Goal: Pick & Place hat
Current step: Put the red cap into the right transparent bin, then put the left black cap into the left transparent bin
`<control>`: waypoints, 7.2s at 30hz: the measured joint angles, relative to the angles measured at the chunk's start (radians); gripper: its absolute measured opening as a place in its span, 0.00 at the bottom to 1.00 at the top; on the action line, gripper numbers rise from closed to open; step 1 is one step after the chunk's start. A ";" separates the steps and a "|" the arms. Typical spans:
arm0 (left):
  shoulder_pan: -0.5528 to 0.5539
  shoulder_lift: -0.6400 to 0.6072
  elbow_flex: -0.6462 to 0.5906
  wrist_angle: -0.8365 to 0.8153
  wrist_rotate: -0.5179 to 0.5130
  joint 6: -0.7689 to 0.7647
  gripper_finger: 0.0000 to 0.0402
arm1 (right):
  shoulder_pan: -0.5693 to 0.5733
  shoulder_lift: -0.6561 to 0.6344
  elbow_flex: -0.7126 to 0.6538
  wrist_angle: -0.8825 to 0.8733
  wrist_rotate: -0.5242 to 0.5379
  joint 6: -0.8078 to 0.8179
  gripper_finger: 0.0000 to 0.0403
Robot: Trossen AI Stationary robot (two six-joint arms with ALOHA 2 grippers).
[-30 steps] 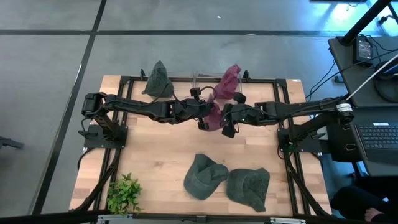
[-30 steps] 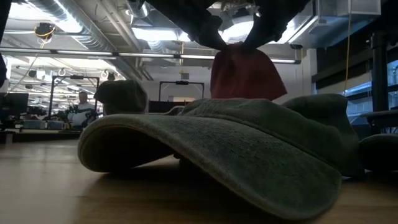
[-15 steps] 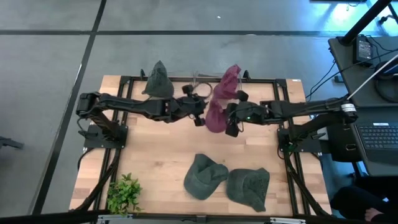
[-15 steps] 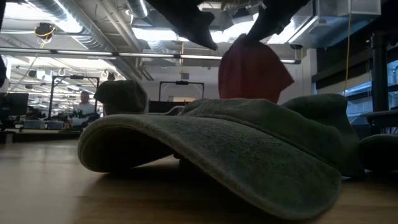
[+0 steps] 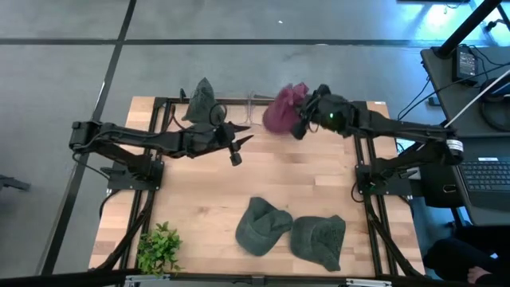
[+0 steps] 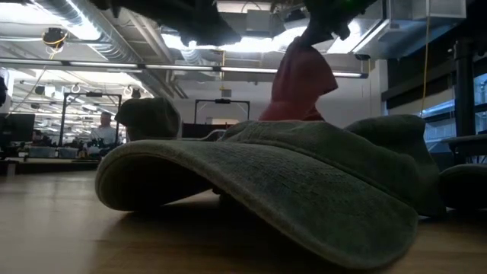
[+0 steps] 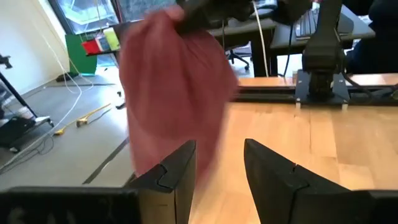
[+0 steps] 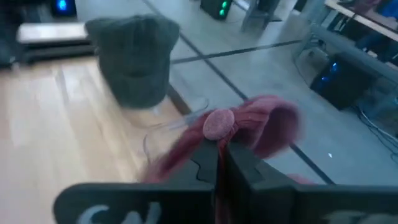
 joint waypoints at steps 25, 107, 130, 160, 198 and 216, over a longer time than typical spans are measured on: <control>0.001 -0.008 -0.037 0.009 -0.008 0.002 0.32 | -0.248 0.264 0.000 0.235 -0.089 -0.120 0.02; -0.004 0.025 -0.037 -0.021 0.102 -0.050 0.46 | 0.352 -0.259 -0.554 0.170 -0.036 0.053 0.62; -0.076 0.593 0.272 -0.075 0.775 -0.068 0.47 | 0.351 -0.257 -0.554 0.168 -0.034 0.053 0.62; -0.188 0.787 0.285 -0.131 0.546 -0.067 0.44 | 0.351 -0.257 -0.554 0.155 -0.036 0.061 0.62; -0.081 0.261 0.279 -0.406 0.245 -0.290 0.01 | 0.351 -0.257 -0.554 0.141 -0.036 0.053 0.62; 0.150 -0.135 0.280 -0.386 -0.202 -0.142 0.01 | 0.350 -0.257 -0.554 0.134 -0.035 0.033 0.62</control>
